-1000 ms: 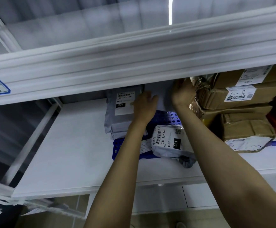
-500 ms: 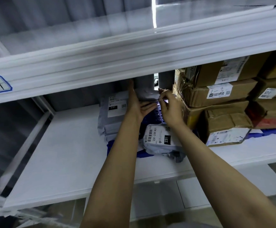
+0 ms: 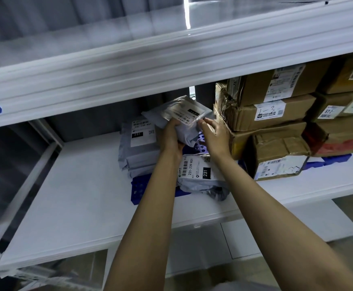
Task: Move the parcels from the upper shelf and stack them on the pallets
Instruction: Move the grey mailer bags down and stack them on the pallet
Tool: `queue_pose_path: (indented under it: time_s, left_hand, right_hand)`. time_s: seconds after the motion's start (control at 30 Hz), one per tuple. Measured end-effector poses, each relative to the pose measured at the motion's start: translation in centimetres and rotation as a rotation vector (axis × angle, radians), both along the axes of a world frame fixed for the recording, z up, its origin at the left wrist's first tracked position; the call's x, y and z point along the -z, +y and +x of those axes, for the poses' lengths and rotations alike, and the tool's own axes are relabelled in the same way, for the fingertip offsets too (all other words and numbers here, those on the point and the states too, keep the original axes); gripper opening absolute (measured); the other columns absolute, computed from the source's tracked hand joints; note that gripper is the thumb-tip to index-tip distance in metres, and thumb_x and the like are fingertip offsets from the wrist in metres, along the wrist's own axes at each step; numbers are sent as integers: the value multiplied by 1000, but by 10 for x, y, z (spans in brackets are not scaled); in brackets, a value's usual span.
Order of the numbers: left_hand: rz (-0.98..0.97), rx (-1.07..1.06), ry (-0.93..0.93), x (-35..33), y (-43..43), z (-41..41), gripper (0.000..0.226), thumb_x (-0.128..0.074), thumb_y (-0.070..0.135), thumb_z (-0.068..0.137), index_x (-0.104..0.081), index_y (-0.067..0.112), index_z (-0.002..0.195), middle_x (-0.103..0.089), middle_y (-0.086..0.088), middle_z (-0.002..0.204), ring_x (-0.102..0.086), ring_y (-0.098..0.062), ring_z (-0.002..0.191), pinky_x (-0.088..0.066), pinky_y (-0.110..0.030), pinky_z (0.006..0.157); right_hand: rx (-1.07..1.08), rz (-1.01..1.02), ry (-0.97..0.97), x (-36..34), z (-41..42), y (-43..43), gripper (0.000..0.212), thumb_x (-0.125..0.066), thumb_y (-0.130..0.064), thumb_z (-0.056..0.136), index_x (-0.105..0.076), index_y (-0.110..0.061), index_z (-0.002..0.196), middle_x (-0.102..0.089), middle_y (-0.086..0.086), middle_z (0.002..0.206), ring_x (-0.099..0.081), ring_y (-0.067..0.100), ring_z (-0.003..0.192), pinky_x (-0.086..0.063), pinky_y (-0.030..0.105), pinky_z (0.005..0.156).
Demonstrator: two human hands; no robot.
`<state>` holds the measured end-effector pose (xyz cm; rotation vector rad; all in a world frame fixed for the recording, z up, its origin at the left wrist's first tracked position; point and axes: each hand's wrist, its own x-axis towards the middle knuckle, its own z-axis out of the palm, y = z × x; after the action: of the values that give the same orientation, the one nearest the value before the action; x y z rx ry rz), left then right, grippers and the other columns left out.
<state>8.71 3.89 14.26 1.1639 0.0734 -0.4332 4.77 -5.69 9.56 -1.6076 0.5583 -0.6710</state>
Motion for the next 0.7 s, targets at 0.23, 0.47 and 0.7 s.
queue_pose_path:
  time_s: [0.23,0.47,0.7]
  left_hand:
    - [171,-44,-132,7,5,-6,33,-60,2,77,-62,3,110,-69,-14,104,-67,-28,89,-57,-32,63]
    - [309,-122,-249,-14,25,4,41,-59,9,80,-49,2,119,-66,-10,106,-65,-22,89,-54,-28,57]
    - [439,-43,-195,-32,60,24,16,-50,14,90,-64,13,83,-70,-6,84,-64,-8,54,-48,-18,42]
  right_hand:
    - [-61,295,-21,-14,3,4,65,-69,-18,79,-46,-12,140,-63,16,122,-65,28,103,-58,42,84]
    - [-79,470,-28,-19,5,-8,59,-65,-14,90,-34,-8,139,-56,12,115,-62,16,82,-57,25,65]
    - [17,695,-3,-19,8,-9,15,-61,-20,92,-52,-9,94,-59,11,90,-59,19,75,-51,21,44]
